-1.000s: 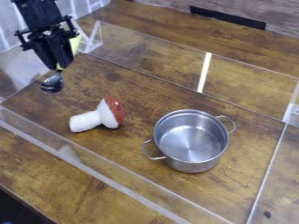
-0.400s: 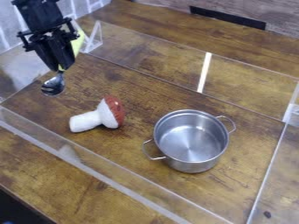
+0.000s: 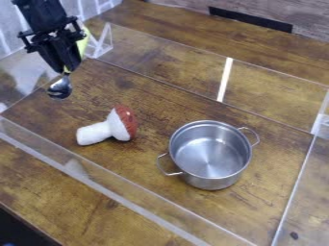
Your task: Move the green spoon to the left
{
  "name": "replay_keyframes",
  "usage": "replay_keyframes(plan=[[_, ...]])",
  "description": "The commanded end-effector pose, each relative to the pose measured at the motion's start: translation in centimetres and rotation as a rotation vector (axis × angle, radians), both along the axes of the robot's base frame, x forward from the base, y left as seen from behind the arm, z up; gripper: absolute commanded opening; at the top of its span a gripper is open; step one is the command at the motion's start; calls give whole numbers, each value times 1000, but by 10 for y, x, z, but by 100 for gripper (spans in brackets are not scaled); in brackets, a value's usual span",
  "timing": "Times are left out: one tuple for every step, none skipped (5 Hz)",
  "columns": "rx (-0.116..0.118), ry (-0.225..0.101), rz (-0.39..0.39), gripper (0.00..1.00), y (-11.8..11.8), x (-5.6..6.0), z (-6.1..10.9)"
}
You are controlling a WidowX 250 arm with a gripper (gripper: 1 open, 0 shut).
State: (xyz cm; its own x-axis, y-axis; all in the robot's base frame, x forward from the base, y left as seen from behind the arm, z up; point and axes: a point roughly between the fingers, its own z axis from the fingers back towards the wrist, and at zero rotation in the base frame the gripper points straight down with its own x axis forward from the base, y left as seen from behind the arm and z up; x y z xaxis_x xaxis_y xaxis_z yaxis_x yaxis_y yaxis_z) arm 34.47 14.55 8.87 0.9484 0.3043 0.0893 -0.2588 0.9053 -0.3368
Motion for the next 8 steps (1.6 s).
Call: replay_keyframes(plan=[[21,-52,-42,0,-3,6,25],[38,-53,-79,0,-6,14,26],[52,-57,-123,0,-11,23,26],[70,-62,-136,0,-3,33,23],[73,-60,-129,100,4,40,21],[79,-57,-184,100,-1,40,20],[79,-56,-250,0,-12,41,15],[91,-60,-318,0,-25,44,6]])
